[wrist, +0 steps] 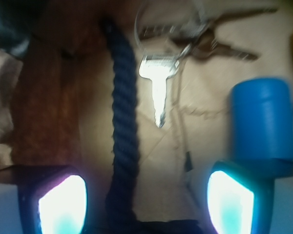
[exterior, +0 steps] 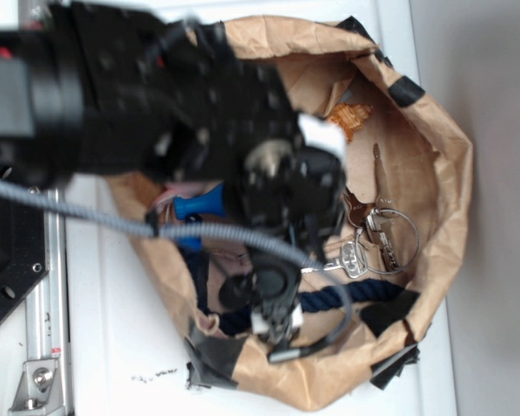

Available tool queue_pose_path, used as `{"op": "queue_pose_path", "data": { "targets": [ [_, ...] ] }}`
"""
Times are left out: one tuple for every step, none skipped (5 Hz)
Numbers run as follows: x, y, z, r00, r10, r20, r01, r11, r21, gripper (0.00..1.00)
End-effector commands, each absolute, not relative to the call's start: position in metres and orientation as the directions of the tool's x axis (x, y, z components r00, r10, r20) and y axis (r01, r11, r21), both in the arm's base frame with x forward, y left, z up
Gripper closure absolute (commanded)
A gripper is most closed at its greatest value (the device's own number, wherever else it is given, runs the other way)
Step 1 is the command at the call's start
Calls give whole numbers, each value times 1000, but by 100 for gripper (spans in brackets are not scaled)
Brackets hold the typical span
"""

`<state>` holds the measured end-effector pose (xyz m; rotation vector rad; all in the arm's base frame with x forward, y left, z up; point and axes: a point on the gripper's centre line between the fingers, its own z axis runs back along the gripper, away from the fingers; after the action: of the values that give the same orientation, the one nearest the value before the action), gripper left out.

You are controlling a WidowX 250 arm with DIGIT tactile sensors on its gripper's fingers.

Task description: Grab the blue rope.

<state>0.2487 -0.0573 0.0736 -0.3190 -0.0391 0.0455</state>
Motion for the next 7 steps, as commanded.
{"op": "queue_pose_path", "data": {
  "targets": [
    [260,-77,52,999,-8,34,18,955,-297,0],
    [266,-97,45,997,-64,43,73,955,-287,0],
    [268,-117,38,986,-158,47,165,965,-206,0],
    [271,-125,25,976,-216,3,215,973,-87,0],
    [271,-117,16,980,-190,-58,189,982,-30,100],
    [268,-105,19,985,-153,-85,152,988,-16,100],
    [265,-94,26,990,-110,-94,108,994,-27,100]
  ]
}}
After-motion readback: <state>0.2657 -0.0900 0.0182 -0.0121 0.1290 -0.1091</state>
